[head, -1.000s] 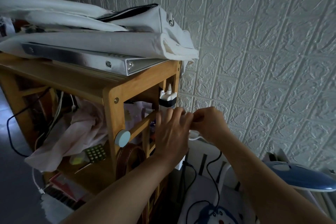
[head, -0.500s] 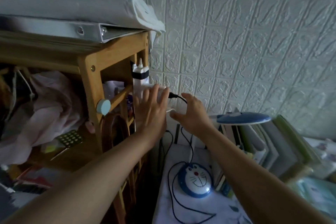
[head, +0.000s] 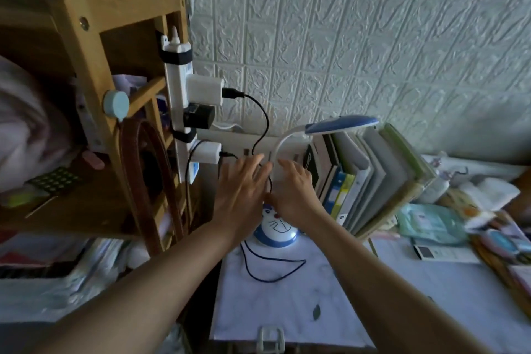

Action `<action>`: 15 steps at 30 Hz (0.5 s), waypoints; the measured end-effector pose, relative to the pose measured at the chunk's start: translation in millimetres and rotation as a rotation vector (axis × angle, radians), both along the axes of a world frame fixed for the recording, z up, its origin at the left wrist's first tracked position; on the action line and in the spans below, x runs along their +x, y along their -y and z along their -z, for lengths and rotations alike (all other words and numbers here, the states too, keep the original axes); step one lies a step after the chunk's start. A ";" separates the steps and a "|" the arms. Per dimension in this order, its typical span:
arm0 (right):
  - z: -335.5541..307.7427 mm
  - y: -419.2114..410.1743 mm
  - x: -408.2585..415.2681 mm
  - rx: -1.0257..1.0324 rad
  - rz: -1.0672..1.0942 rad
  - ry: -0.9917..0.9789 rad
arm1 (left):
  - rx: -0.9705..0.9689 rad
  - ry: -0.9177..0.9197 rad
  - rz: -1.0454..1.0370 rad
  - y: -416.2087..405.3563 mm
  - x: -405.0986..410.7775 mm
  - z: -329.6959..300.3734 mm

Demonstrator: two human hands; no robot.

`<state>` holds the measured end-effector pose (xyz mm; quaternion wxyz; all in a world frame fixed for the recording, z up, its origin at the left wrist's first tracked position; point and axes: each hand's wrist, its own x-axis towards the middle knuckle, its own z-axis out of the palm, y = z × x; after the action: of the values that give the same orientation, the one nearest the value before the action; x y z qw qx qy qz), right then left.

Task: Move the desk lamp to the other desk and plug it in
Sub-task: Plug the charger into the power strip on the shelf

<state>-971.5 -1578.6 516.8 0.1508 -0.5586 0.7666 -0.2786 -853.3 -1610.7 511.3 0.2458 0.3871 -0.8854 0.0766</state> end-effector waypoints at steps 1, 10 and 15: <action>6.1 -2.7 -1.5 0.013 0.009 0.012 | 0.005 0.002 0.008 -1.6 -0.9 6.4; 67.0 -18.5 -17.4 0.151 0.015 0.030 | 0.200 0.208 -0.041 -17.3 -7.8 69.8; 98.1 -26.3 -21.6 0.248 -0.052 0.059 | 0.274 0.307 -0.081 -21.8 -8.2 103.7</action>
<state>-993.1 -1552.4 418.7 0.2485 -0.5469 0.7756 -0.1938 -861.5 -1589.0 407.7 0.0497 0.4361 -0.8982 0.0233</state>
